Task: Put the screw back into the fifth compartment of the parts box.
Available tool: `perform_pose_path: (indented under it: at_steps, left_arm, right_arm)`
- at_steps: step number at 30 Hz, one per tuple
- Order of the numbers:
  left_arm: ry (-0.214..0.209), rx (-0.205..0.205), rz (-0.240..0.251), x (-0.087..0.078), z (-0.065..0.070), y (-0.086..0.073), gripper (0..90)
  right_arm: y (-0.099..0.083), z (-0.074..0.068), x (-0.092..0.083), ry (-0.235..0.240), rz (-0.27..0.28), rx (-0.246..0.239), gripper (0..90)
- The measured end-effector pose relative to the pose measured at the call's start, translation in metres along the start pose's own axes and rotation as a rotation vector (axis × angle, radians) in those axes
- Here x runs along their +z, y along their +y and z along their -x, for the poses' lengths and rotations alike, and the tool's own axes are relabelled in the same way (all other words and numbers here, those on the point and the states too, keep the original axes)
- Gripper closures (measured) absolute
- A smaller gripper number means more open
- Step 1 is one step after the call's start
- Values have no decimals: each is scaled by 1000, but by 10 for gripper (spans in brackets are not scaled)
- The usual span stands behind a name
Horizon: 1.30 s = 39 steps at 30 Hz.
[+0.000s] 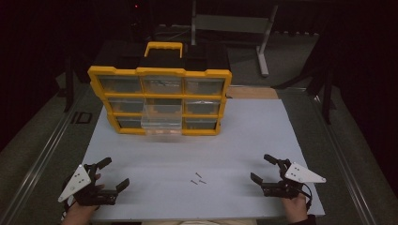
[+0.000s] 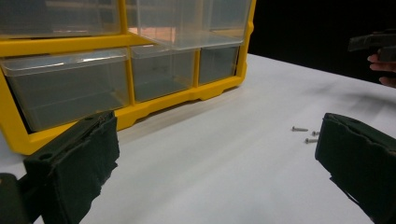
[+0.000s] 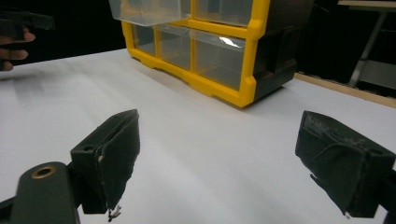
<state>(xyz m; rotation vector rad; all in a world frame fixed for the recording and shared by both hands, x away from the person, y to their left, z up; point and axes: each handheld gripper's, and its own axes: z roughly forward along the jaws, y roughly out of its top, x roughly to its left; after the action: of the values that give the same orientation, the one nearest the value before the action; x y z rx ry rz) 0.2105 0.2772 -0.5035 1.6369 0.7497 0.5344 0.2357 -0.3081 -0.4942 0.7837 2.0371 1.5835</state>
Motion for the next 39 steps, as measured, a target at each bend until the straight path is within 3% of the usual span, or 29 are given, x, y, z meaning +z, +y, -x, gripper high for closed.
perform_pose_path:
  at_steps: [12,15,25,30,34,37,39]
  left_arm:
    - [3,14,5,1,4,2,7]
    - [-1,18,6,1,6,2,7]
    - [-5,28,4,1,5,2,12]
    - [-14,20,12,2,5,2,12]
    - [-29,18,3,4,7,1,11]
    - [-34,21,2,4,7,2,12]
    - [-32,15,2,4,7,1,12]
  right_arm:
    - [-3,0,5,19,-42,-7,141]
    - [-4,1,6,28,-37,24,140]
    - [-2,0,6,0,-49,31,141]
    - [0,-3,10,19,-71,69,138]
    - [7,-10,16,23,-111,57,135]
    - [11,-13,20,43,-96,81,133]
    - [15,-15,24,3,-107,86,133]
